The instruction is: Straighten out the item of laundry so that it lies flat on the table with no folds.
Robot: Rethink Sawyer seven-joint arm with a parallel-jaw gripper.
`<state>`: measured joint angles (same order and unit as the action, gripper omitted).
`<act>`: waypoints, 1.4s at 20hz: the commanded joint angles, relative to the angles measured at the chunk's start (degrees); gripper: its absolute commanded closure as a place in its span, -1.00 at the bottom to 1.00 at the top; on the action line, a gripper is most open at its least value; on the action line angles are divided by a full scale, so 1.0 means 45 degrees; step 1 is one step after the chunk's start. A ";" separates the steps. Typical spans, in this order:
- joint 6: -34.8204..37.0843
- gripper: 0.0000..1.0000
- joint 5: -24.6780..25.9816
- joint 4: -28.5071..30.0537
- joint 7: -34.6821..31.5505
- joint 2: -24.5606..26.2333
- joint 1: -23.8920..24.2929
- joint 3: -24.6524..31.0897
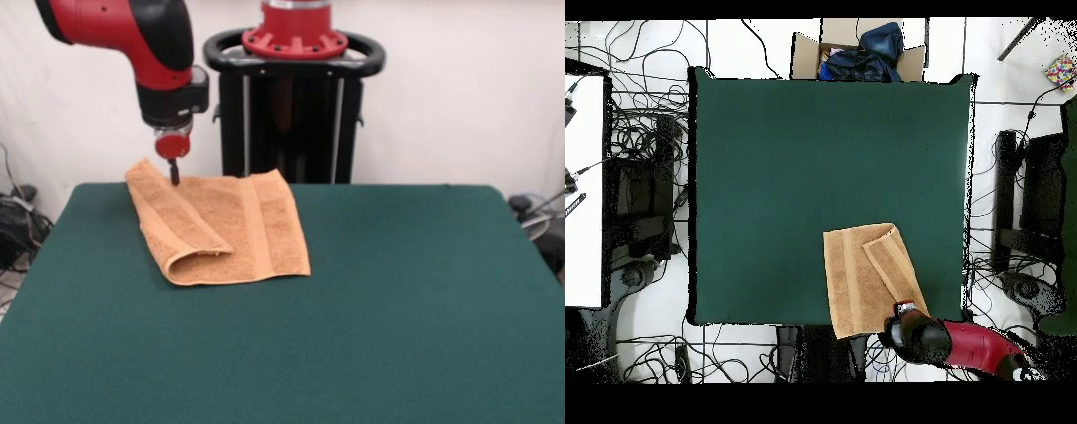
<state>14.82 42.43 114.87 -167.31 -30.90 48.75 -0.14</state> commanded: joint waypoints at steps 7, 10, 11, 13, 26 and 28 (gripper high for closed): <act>-0.0644 -1.00 -0.0344 -0.2331 -0.0260 0.0960 -0.1499 0.0448; -0.0736 -1.00 -0.0467 -0.2700 -0.0565 0.1272 -0.1817 0.0253; -0.0721 -1.00 -0.0472 -0.2802 -0.0555 0.1315 -0.1851 0.0234; -0.0664 -1.00 -0.0477 -0.2935 -0.0442 0.1359 -0.1779 0.0255; -0.0151 -1.00 -0.0902 -0.3771 -0.0291 0.1701 -0.1784 0.0591; -0.0099 -1.00 -0.1001 -0.3837 -0.0348 0.1715 -0.1876 0.0584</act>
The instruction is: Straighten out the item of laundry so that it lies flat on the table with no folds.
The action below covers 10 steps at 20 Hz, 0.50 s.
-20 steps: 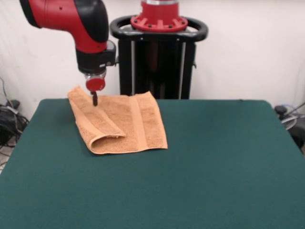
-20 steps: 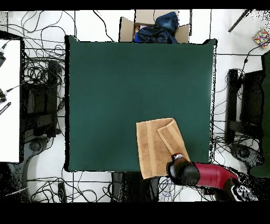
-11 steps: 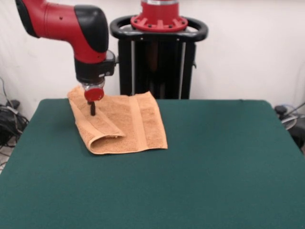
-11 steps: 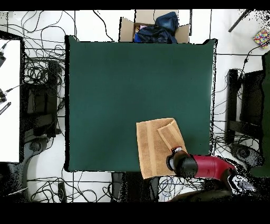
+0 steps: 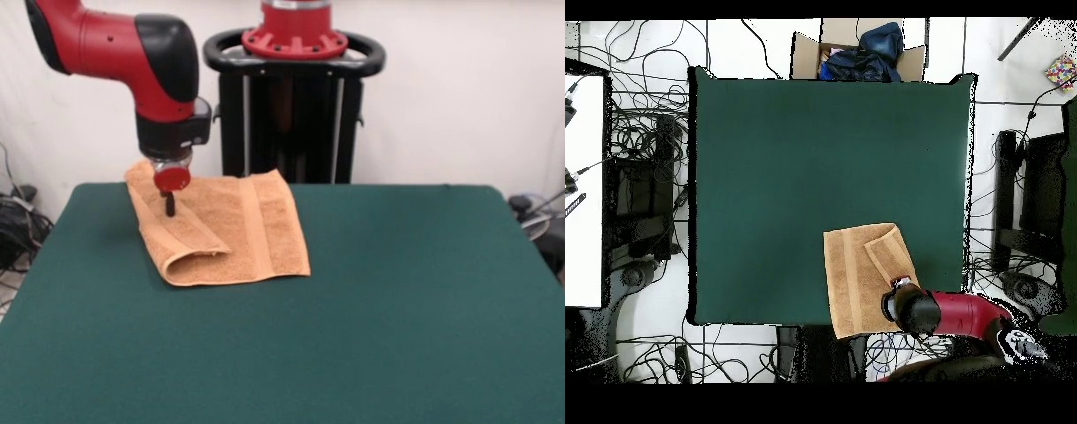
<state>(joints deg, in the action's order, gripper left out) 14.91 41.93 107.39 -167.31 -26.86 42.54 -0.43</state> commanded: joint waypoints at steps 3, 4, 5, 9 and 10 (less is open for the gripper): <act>0.0015 -1.00 -0.1030 -0.2256 -0.0364 0.0827 -0.0566 0.0675; 0.0025 -1.00 -0.1049 -0.2318 -0.0433 0.0846 -0.0669 0.0596; 0.0011 -1.00 -0.1079 -0.2377 -0.0556 0.0892 -0.0810 0.0512; 0.0163 -1.00 -0.1450 -0.2548 -0.0850 0.1039 -0.1041 0.0526; 0.0186 -1.00 -0.1535 -0.2639 -0.0952 0.1086 -0.1148 0.0495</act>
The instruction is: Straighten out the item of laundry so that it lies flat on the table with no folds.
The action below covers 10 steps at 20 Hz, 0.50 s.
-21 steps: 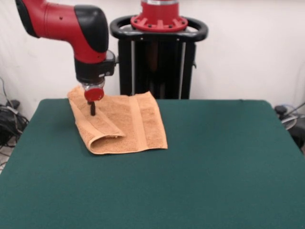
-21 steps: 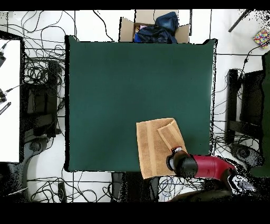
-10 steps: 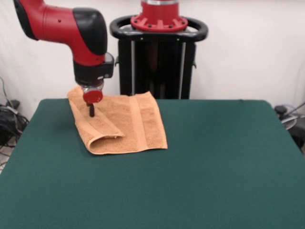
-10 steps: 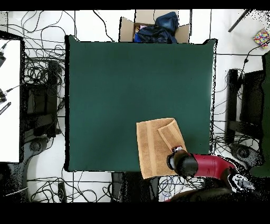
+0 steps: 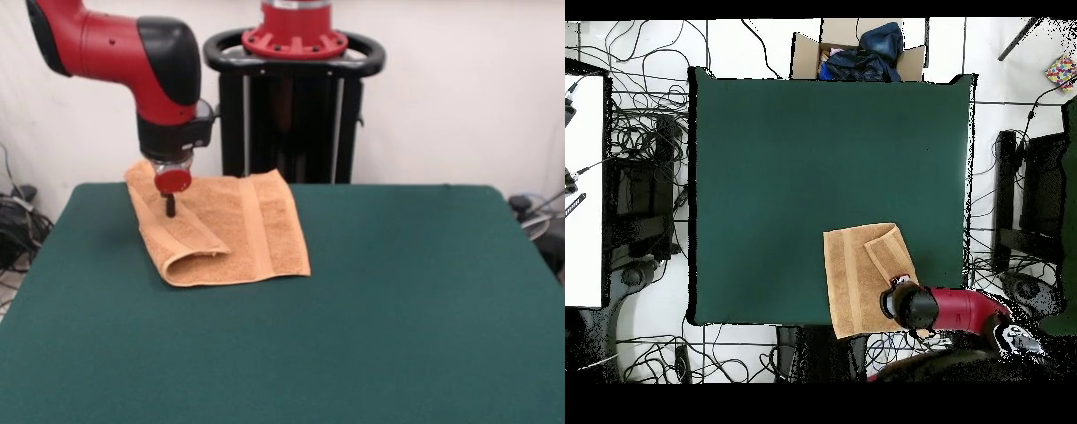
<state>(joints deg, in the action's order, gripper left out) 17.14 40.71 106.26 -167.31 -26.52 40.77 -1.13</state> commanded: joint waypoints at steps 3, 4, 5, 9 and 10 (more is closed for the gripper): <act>-0.0198 -1.00 -0.1495 -0.2643 -0.1127 0.1094 -0.0984 0.0616; -0.0109 -1.00 -0.1586 -0.2680 -0.1113 0.1055 -0.1003 0.0652; -0.0020 -1.00 -0.1676 -0.2716 -0.1099 0.1016 -0.1023 0.0688; 0.0794 -1.00 -0.2089 -0.2787 -0.0845 0.0536 -0.1121 0.0848; 0.0925 -1.00 -0.2205 -0.2760 -0.0767 0.0435 -0.1066 0.0946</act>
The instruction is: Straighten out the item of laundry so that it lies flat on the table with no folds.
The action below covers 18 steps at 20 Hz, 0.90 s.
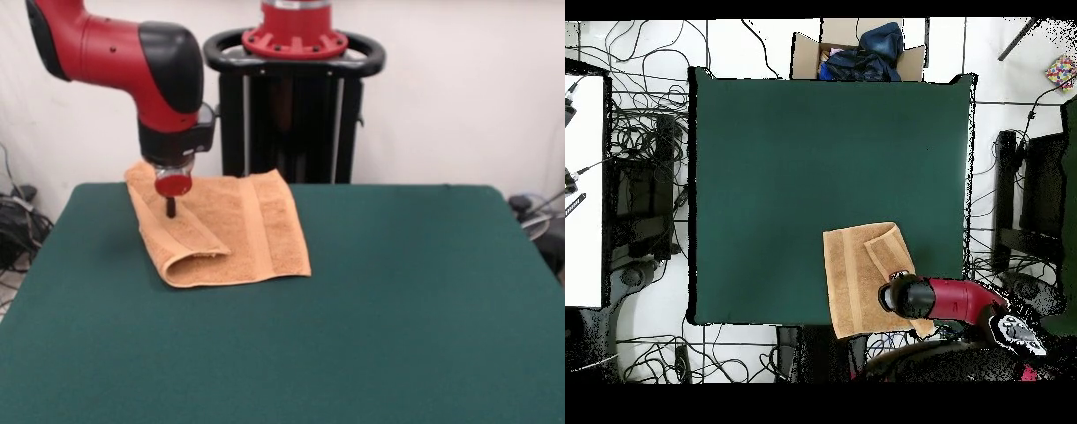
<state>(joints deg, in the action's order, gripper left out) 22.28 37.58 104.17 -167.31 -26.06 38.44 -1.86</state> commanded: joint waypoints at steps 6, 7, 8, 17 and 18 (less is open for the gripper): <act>0.0581 -1.00 -0.2206 -0.2149 -0.0340 -0.0203 -0.0436 0.1462; 0.0681 -1.00 -0.2326 -0.2106 -0.0286 -0.0282 -0.0435 0.1496; 0.0761 -1.00 -0.2426 -0.2066 -0.0246 -0.0375 -0.0456 0.1503; 0.1704 -1.00 -0.3675 -0.1817 0.0149 -0.1013 -0.0559 0.1679; 0.1811 -1.00 -0.3819 -0.1814 0.0188 -0.1064 -0.0554 0.1711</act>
<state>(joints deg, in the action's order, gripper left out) 25.00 25.04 100.43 -167.31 -29.96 38.14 -1.36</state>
